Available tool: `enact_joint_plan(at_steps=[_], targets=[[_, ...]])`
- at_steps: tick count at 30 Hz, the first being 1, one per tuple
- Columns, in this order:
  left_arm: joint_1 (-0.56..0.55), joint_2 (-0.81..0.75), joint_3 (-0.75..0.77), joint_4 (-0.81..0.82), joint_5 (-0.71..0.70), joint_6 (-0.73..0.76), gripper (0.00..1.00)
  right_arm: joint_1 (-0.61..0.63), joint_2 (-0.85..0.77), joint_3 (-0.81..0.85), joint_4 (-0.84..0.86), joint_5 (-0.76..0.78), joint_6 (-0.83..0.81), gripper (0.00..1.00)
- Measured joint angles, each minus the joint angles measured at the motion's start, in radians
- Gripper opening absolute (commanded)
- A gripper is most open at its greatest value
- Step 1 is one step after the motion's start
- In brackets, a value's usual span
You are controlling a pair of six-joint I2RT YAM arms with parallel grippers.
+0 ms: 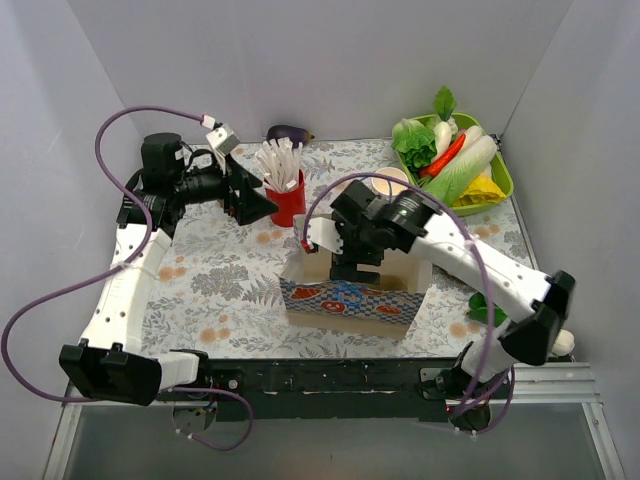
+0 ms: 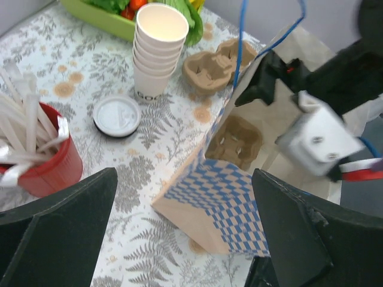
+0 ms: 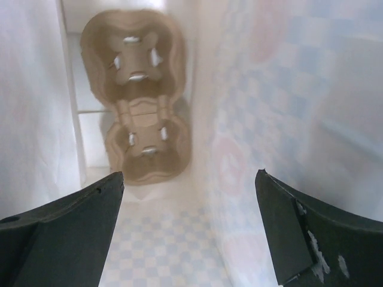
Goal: Pack the takeout coffee
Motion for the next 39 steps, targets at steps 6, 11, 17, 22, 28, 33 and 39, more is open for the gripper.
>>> enact_joint_plan(at_steps=[6, 11, 17, 22, 28, 33, 39], targets=[[-0.003, 0.122, 0.094, 0.106, 0.074, -0.062, 0.94, 0.0, -0.229, -0.051, 0.129, 0.015, -0.041, 0.98], [-0.039, 0.204, 0.154, 0.128, 0.1, -0.084, 0.94, -0.007, -0.277, -0.035, 0.18, -0.045, -0.033, 0.98], [-0.1, 0.285, 0.263, 0.075, 0.021, -0.047, 0.94, -0.13, -0.245, 0.151, 0.188, -0.133, 0.026, 0.98], [-0.095, 0.327, 0.41, -0.048, -0.084, 0.061, 0.98, -0.269, -0.242, 0.309, 0.212, -0.18, 0.079, 0.98], [-0.101, 0.299, 0.437, -0.153, -0.097, 0.135, 0.94, -0.355, -0.311, 0.185, 0.233, -0.257, 0.123, 0.98], [-0.102, 0.322, 0.449, -0.234, -0.337, 0.132, 0.98, -0.408, -0.328, 0.077, 0.222, -0.299, 0.166, 0.98], [-0.06, 0.431, 0.584, -0.291, -0.705, 0.002, 0.98, -0.43, -0.33, 0.061, 0.239, -0.23, 0.187, 0.98]])
